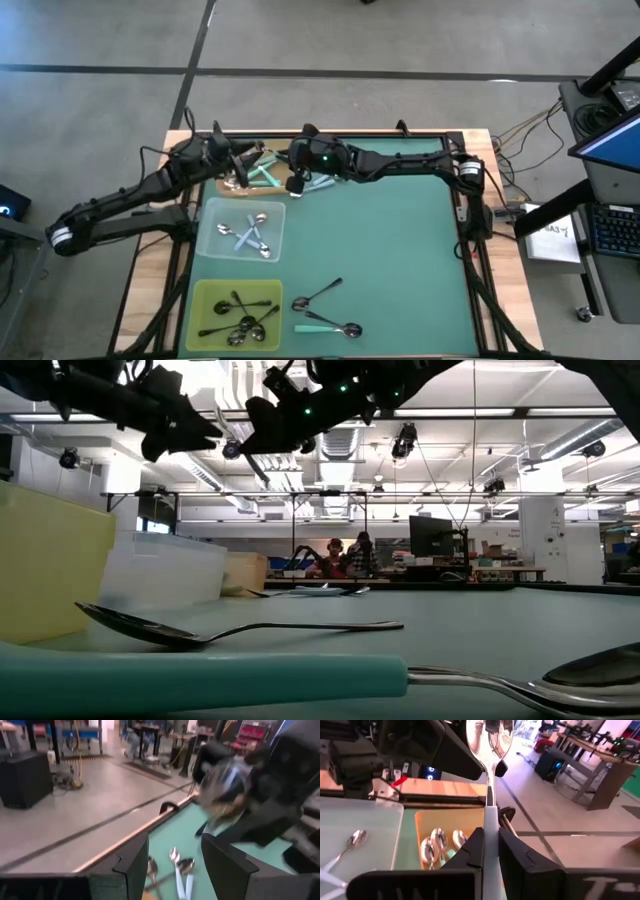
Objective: Sort silverware by color (type)
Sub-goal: Put the blue spoon into the transparent bin
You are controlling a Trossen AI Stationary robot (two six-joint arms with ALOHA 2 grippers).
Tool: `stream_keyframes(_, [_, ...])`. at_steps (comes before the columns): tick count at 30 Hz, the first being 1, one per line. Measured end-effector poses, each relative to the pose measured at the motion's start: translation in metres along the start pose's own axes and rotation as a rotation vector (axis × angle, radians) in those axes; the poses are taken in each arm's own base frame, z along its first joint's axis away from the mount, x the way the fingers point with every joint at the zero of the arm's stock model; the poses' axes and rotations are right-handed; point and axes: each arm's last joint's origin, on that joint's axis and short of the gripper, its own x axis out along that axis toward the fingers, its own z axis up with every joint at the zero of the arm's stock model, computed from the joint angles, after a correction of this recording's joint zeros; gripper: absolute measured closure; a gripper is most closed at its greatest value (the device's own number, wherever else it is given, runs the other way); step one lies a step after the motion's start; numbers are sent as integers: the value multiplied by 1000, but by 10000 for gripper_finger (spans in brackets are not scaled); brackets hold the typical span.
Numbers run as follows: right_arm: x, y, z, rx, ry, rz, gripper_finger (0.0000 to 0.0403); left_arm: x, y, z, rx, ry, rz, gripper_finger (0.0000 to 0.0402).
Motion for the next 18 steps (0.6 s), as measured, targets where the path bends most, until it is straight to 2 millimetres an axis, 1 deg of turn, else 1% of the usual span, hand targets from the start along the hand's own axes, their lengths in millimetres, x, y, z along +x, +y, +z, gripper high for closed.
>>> stream_keyframes(4, [0,2,3,1,-30,-6,381,2,-1,7,0,-32,-5,236])
stream_keyframes(7, [0,1,6,-15,-53,-19,381,4,-1,6,-10,-20,-13,236])
stream_keyframes(11, [-1,0,8,-23,-75,-42,381,7,-3,6,-41,-15,-87,236])
stream_keyframes(13, [-1,0,9,-22,-80,-43,381,9,-4,6,-50,-15,-96,236])
stream_keyframes(18, [-1,3,9,-24,-79,-36,381,11,-5,10,-48,-70,-120,236])
